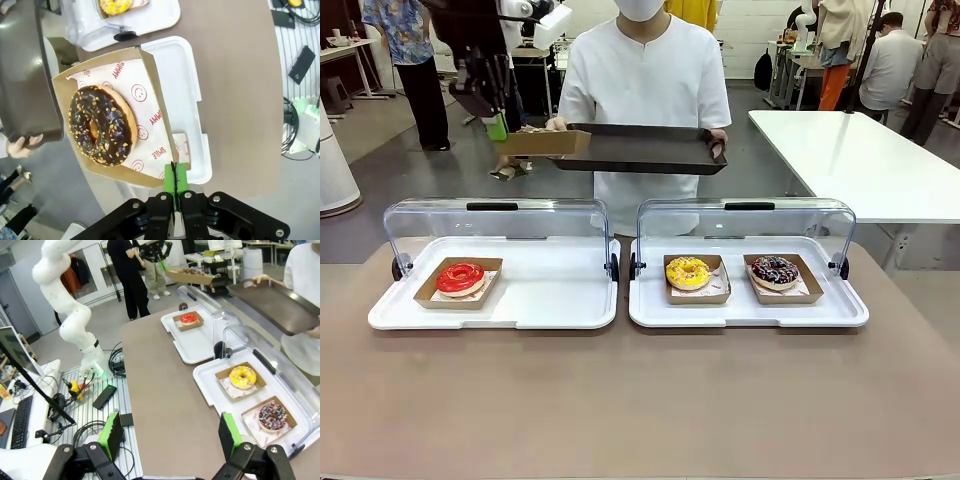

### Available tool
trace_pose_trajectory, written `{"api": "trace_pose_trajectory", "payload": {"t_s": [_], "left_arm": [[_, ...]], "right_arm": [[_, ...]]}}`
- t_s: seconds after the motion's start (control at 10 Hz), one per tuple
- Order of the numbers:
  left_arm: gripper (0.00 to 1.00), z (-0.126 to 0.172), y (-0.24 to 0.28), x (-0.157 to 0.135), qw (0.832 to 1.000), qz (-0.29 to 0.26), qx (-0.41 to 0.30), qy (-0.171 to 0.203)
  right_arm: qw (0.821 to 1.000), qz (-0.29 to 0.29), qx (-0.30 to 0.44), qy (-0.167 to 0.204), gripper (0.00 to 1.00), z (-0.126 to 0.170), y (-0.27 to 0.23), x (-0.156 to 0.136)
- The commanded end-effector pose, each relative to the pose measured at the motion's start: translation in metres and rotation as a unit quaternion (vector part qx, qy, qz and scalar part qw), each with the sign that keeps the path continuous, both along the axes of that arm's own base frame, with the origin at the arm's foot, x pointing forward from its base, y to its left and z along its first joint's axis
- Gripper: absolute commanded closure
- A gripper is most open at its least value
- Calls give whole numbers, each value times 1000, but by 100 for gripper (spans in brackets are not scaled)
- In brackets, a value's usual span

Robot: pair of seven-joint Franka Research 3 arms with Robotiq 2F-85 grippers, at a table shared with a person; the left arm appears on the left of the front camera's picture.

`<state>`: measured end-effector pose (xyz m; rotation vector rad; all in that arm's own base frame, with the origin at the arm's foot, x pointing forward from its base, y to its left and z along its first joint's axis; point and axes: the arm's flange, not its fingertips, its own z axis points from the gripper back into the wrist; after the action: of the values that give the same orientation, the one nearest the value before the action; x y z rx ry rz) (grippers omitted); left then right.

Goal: Provide the desired donut to the person.
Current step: Pick up and lift the Paper togo box containing the Donut pointed at by the person, then place the picked Paper togo box onto the Handle tray extended by the person.

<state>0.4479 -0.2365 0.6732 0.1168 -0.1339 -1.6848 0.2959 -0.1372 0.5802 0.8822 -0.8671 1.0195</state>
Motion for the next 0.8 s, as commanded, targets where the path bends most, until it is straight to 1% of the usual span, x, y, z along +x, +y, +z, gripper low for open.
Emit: {"api": "trace_pose_trajectory", "payload": {"t_s": [0.0,0.1,0.2,0.3,0.7], "left_arm": [[100,3,4,27,1000,-13,-10,20],[100,-2,6,31,1000,-11,-2,16],[100,-6,10,29,1000,-18,-16,11],[100,-13,3,31,1000,-1,-1,13],[100,-13,3,31,1000,-1,-1,13]], "right_arm": [[1000,2,5,-3,0,0,-1,0],[1000,2,5,-3,0,0,-1,0],[1000,2,5,-3,0,0,-1,0],[1000,2,5,-3,0,0,-1,0],[1000,2,5,-3,0,0,-1,0]]}}
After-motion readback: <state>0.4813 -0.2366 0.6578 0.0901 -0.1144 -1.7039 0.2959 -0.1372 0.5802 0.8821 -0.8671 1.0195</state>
